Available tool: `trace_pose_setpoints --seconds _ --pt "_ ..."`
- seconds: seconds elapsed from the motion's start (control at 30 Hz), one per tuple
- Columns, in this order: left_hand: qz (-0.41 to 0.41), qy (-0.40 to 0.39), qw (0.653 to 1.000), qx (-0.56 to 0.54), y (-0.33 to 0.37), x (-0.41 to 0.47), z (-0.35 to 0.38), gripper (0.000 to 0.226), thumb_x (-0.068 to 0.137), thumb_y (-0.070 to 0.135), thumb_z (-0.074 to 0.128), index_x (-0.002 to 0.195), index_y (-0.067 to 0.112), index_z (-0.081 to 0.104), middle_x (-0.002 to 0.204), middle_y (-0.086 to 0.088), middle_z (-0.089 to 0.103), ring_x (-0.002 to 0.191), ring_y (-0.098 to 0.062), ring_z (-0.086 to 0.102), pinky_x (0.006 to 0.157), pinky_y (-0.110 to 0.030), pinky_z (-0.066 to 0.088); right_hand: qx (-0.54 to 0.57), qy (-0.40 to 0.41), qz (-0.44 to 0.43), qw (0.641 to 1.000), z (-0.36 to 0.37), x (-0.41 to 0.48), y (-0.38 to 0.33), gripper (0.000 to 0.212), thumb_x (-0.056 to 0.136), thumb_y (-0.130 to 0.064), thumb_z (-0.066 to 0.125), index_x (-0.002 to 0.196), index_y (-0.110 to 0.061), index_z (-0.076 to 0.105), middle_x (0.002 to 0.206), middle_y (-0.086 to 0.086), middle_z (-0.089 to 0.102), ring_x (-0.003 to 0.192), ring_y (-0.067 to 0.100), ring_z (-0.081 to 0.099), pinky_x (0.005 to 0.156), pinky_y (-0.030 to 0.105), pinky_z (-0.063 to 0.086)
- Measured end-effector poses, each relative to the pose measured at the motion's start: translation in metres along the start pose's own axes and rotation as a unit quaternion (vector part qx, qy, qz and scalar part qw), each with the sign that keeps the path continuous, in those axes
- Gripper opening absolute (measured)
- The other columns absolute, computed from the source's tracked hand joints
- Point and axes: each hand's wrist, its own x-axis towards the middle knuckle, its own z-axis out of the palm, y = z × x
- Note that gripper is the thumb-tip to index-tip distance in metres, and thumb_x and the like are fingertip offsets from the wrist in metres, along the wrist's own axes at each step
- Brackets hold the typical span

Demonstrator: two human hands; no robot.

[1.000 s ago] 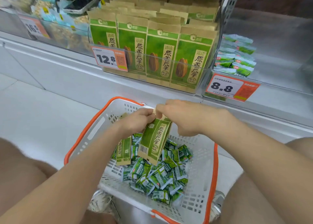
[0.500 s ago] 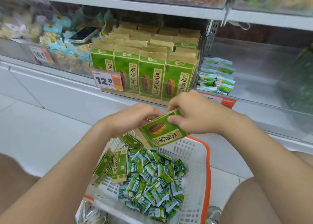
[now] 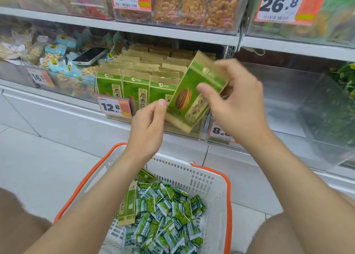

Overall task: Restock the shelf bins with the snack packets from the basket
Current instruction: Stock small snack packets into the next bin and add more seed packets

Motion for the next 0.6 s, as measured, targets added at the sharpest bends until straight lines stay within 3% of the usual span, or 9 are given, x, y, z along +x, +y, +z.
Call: trace_pose_setpoints --seconds 0.1,0.17,0.3,0.37,0.47,0.6 --pt "0.083 0.078 0.987 0.117 0.002 0.001 0.002 0.019 0.108 0.018 0.052 0.112 0.015 0.070 0.101 0.003 0.067 0.095 -0.014 0.062 0.084 -0.034 0.052 0.028 0.084 -0.075 0.993 -0.015 0.008 -0.004 0.029 0.095 -0.020 0.074 0.120 -0.013 0.062 0.099 -0.020 0.067 0.088 0.005 0.068 0.076 0.036 0.057" --pt "0.120 0.075 0.976 0.164 0.000 0.003 0.004 0.022 0.100 0.004 0.056 0.118 0.014 0.066 0.109 0.004 0.061 0.103 -0.015 0.059 0.091 -0.033 0.050 -0.019 0.075 -0.118 0.990 -0.016 0.010 0.001 0.029 0.096 -0.020 0.074 0.122 -0.010 0.063 0.105 -0.015 0.067 0.090 0.009 0.068 0.077 0.037 0.057" --pt "0.138 0.059 0.965 0.216 -0.007 0.009 0.008 0.034 0.093 0.000 0.059 0.125 0.014 0.059 0.116 0.002 0.057 0.109 -0.020 0.055 0.095 -0.041 0.048 -0.156 -0.002 -0.169 0.973 0.001 0.009 0.013 0.032 0.098 -0.031 0.071 0.127 -0.019 0.064 0.112 -0.007 0.073 0.090 0.020 0.069 0.070 0.041 0.056" --pt "0.146 0.059 0.963 0.218 -0.006 0.009 0.009 0.038 0.092 -0.001 0.061 0.127 0.013 0.057 0.119 0.002 0.056 0.110 -0.019 0.054 0.097 -0.040 0.048 -0.186 -0.021 -0.169 0.968 0.009 0.013 0.016 0.034 0.097 -0.033 0.071 0.128 -0.021 0.063 0.104 -0.006 0.073 0.088 0.025 0.067 0.069 0.038 0.053" --pt "0.151 0.073 0.963 0.209 -0.002 0.011 0.011 0.042 0.091 -0.005 0.062 0.130 0.009 0.055 0.122 0.000 0.054 0.112 -0.019 0.052 0.098 -0.041 0.048 -0.211 -0.056 -0.130 0.967 0.012 0.028 0.018 0.037 0.095 -0.039 0.072 0.128 -0.025 0.062 0.098 -0.009 0.065 0.103 0.027 0.058 0.090 0.042 0.038" --pt "0.170 0.115 0.955 0.213 0.011 0.017 0.013 0.043 0.092 -0.007 0.054 0.132 0.009 0.056 0.128 -0.003 0.055 0.117 -0.020 0.049 0.099 -0.039 0.043 -0.288 -0.120 -0.054 0.948 0.016 0.048 0.022 0.044 0.091 -0.054 0.071 0.129 -0.032 0.065 0.097 -0.008 0.051 0.117 0.027 0.044 0.087 0.040 0.024"
